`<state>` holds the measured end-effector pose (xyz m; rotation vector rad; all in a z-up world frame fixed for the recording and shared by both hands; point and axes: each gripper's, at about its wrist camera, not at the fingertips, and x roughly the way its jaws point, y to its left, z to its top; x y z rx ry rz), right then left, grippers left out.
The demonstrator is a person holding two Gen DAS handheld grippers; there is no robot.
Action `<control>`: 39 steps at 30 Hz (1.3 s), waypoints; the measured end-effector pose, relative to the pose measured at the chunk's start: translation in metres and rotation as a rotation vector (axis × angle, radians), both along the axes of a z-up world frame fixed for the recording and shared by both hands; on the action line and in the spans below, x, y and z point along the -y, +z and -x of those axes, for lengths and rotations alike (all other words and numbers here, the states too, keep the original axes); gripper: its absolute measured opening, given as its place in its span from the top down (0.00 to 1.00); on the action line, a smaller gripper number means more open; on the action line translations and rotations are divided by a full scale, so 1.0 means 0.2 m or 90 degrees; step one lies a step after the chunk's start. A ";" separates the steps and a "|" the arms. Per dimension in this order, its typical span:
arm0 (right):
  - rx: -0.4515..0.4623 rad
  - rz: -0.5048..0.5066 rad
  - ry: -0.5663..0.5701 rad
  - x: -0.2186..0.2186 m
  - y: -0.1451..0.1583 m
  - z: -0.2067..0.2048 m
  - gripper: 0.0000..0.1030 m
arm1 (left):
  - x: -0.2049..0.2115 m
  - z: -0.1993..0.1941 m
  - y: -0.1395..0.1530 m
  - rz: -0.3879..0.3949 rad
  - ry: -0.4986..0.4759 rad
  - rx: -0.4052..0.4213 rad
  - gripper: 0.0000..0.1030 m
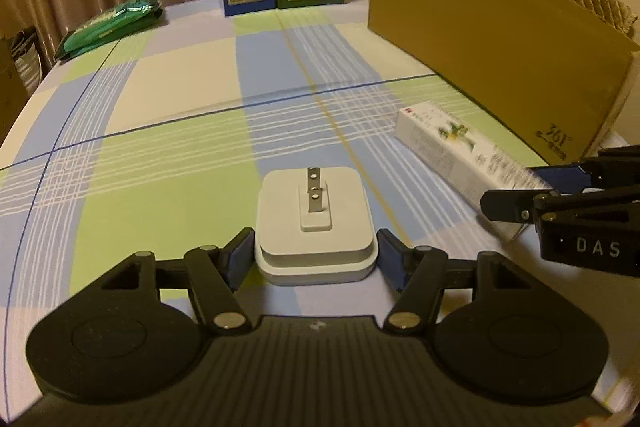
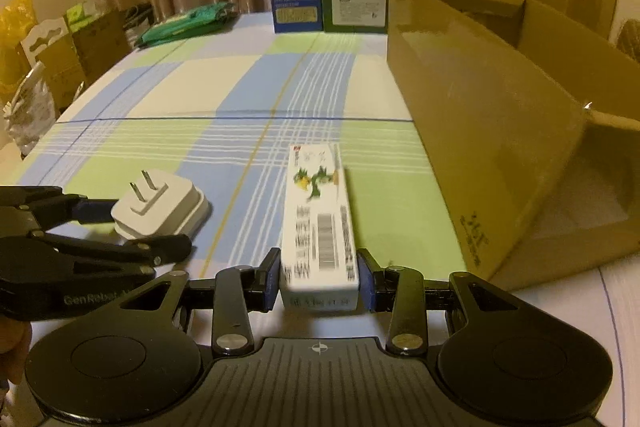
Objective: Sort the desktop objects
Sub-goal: 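Grasp the white plug adapter with the left tool while the right tool grasps the ointment box, then lift the plug adapter with the left tool while the right tool lifts the ointment box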
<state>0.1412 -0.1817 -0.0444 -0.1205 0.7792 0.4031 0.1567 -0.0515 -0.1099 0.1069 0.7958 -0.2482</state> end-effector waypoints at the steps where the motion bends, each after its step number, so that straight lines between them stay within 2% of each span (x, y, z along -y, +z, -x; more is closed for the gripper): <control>1: 0.007 0.002 0.002 0.01 0.00 0.01 0.64 | 0.01 0.00 0.00 0.000 0.000 0.003 0.35; 5: 0.015 -0.009 -0.003 0.04 -0.02 0.00 0.57 | 0.01 0.00 0.00 0.005 0.001 0.010 0.34; 11: 0.025 -0.029 0.018 0.03 -0.05 -0.02 0.54 | 0.00 -0.01 -0.01 0.008 0.012 0.020 0.34; 33: 0.041 -0.006 0.045 -0.04 -0.10 -0.16 0.56 | 0.00 -0.03 -0.01 0.011 0.030 0.022 0.34; 39: 0.045 -0.004 0.046 -0.05 -0.10 -0.17 0.64 | 0.00 -0.03 -0.01 0.009 0.034 0.020 0.34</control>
